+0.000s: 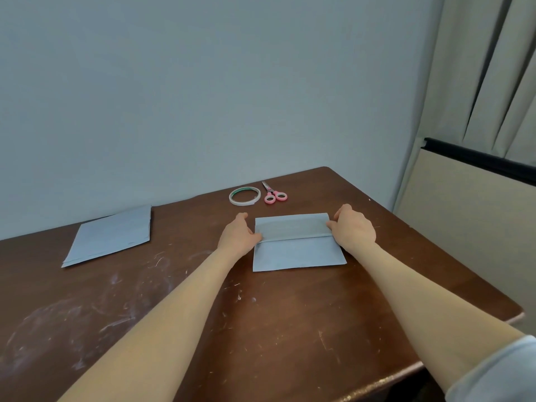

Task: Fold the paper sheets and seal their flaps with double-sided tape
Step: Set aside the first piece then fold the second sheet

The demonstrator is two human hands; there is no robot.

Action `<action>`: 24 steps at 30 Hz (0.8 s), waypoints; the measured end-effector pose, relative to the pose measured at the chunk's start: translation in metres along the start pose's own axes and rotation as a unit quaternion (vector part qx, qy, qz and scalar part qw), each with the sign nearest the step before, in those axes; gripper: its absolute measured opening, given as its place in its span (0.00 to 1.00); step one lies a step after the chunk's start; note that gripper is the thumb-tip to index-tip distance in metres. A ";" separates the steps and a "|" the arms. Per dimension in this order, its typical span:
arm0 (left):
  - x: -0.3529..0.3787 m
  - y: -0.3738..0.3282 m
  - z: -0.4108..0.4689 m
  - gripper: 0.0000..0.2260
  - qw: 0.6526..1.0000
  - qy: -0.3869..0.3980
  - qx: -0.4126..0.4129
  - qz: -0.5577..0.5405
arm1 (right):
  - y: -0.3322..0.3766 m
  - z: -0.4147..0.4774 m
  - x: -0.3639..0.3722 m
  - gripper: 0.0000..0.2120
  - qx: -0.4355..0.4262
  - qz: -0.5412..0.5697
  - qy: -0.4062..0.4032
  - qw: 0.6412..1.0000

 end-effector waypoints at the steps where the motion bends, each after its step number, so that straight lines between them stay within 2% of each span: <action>1: -0.001 -0.001 -0.001 0.31 1.000 -0.005 0.003 0.006 | 0.000 0.000 0.000 0.16 0.002 -0.002 -0.002 1.000; 5: -0.001 -0.001 -0.005 0.28 0.999 -0.030 0.010 0.017 | -0.001 0.000 0.000 0.14 0.001 0.013 0.002 1.000; 11: -0.006 -0.005 -0.009 0.22 0.996 -0.083 0.007 0.027 | -0.006 0.004 -0.007 0.13 0.011 0.109 -0.015 0.994; 15: -0.010 -0.012 -0.014 0.19 0.991 -0.117 0.032 0.063 | -0.005 0.003 -0.008 0.12 0.013 0.126 -0.026 0.992; 20: -0.009 -0.027 -0.022 0.16 0.977 -0.145 0.129 0.094 | 0.003 0.000 -0.014 0.09 -0.035 0.082 -0.063 0.994; 24: 0.002 -0.039 -0.032 0.16 0.952 -0.133 0.246 0.124 | 0.005 -0.002 -0.014 0.08 -0.051 0.073 -0.063 0.994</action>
Point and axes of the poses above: each hand's wrist, its own z-axis towards the middle knuckle, its own x-axis out of the palm, y = z × x, the point moved 5 cm from there along z, towards the middle knuckle, and after that the axes turned 9 degrees about -x, right-handed, at the moved point
